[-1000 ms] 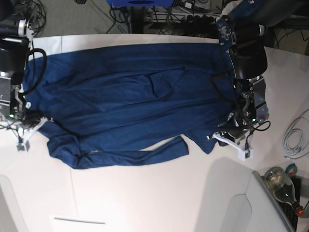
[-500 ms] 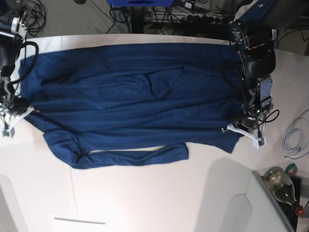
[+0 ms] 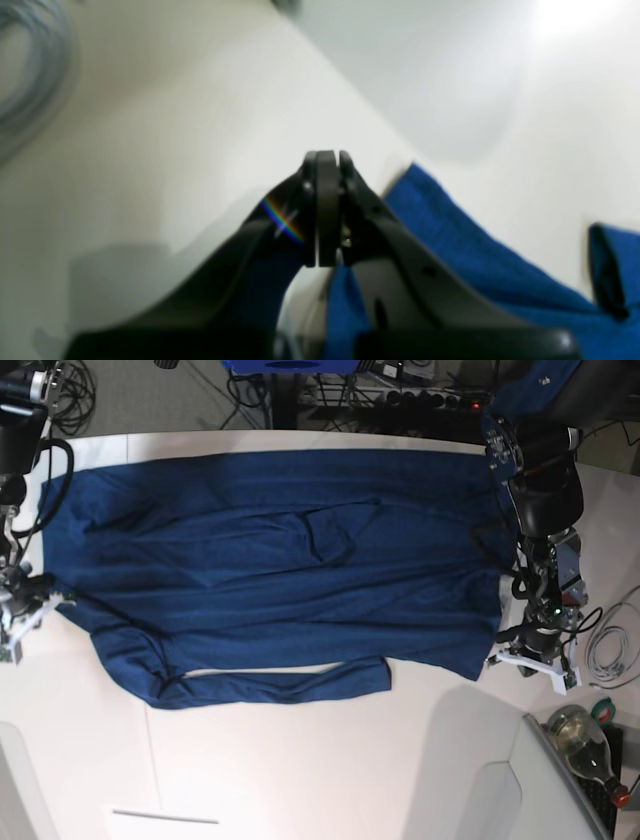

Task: Layout the t-shirt on the table in an organized manner, then fold the t-shirt properly
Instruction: 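Slide the left gripper along the shirt side toward the hem, then regrasp the shirt side edge with the left gripper near the hem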

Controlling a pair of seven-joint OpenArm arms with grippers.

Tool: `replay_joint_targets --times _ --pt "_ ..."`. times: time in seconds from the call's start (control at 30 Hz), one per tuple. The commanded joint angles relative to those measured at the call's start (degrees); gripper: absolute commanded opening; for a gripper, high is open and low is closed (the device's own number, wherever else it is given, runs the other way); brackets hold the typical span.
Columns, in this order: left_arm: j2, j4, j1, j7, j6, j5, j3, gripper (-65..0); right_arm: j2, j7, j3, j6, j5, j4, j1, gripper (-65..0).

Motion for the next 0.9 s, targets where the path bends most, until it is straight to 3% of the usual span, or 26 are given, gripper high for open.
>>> replay_joint_targets --times 0.0,0.17,0.23,0.73,0.8,0.87 --pt "0.70 2.13 -0.23 -1.04 -0.50 -0.39 0.02 -65.0 0.17 0.64 -0.03 -0.05 0.08 2.11 0.70 -60.5" --pt "1.14 4.51 3.28 -1.04 -0.50 -0.39 -0.60 -65.0 0.35 0.64 -8.39 3.20 -0.19 2.81 0.61 -34.5" --pt "0.88 4.42 4.69 -1.04 -0.50 -0.39 -0.60 -65.0 0.35 0.64 -10.50 3.90 -0.19 2.72 0.61 -30.8" --pt "-2.02 4.33 7.33 -1.04 -0.50 -0.39 -0.68 -65.0 0.35 0.82 -10.94 6.63 -0.19 -7.65 5.01 -31.4" --pt "-2.02 4.33 7.33 -1.04 -0.50 -0.39 -0.68 -65.0 0.35 0.90 -10.94 6.72 -0.19 -10.20 6.24 -38.4" --pt "-1.94 4.33 7.15 -1.04 -0.50 -0.39 -0.68 -65.0 0.35 0.90 -10.67 6.72 -0.19 -12.48 7.65 -52.2"
